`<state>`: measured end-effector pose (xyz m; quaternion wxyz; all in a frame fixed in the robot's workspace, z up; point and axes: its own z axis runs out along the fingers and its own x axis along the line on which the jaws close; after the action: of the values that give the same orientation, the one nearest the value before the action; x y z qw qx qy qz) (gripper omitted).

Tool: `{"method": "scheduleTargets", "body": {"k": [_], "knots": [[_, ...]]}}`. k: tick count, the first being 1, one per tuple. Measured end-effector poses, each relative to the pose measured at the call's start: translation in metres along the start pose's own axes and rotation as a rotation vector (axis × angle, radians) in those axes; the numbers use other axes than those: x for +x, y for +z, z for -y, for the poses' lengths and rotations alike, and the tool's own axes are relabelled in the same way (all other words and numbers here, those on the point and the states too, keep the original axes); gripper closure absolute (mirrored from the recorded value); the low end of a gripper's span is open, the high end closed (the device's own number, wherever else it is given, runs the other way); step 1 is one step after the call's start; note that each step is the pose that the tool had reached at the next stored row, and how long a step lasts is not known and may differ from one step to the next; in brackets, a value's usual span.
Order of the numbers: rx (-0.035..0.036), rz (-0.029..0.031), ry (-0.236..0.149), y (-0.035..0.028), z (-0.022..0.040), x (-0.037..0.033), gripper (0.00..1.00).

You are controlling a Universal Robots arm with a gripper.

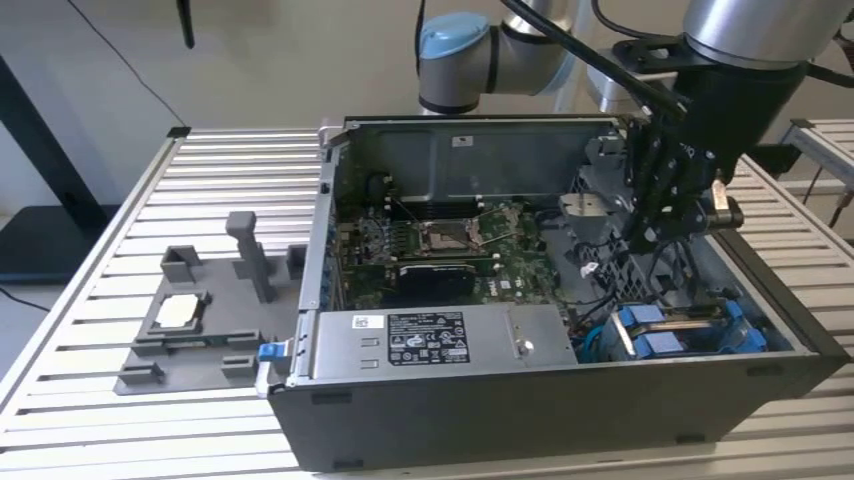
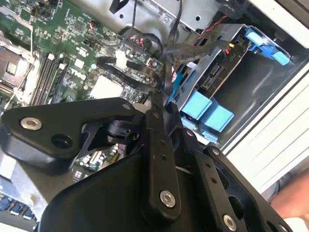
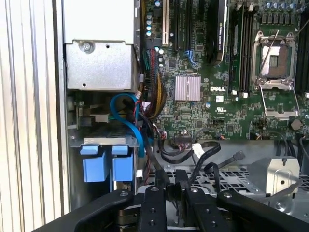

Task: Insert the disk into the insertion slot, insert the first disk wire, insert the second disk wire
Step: 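Insert the second disk wire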

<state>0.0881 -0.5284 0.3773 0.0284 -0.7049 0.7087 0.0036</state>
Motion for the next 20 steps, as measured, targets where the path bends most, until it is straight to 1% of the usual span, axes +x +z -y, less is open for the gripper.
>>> {"method": "scheduleTargets", "body": {"k": [2,3,4,5,6,8,9,11,16,18,20], "knots": [[0.0012,-0.0211,-0.001,0.0007,-0.0001,-0.0035,0.76],[0.0015,-0.0302,-0.001,0.0008,-0.0001,-0.0041,0.76],[0.0018,-0.0345,-0.001,0.0009,-0.0001,-0.0043,0.76],[0.0020,-0.0371,-0.002,0.0009,-0.0002,-0.0045,0.76],[0.0023,-0.0382,-0.001,0.0009,-0.0003,-0.0045,0.76],[0.0026,-0.0384,-0.001,0.0009,-0.0003,-0.0045,0.78],[0.0026,-0.0383,-0.002,0.0009,-0.0003,-0.0045,0.84],[0.0026,-0.0386,-0.001,0.0008,-0.0003,-0.0043,0.84],[0.0024,-0.0382,0.001,0.0008,-0.0002,-0.0012,0.84],[0.0008,-0.0383,0.002,0.0009,0.0007,0.0003,0.84],[-0.0028,-0.0384,0.002,0.0011,0.0025,0.0021,0.84]]}}
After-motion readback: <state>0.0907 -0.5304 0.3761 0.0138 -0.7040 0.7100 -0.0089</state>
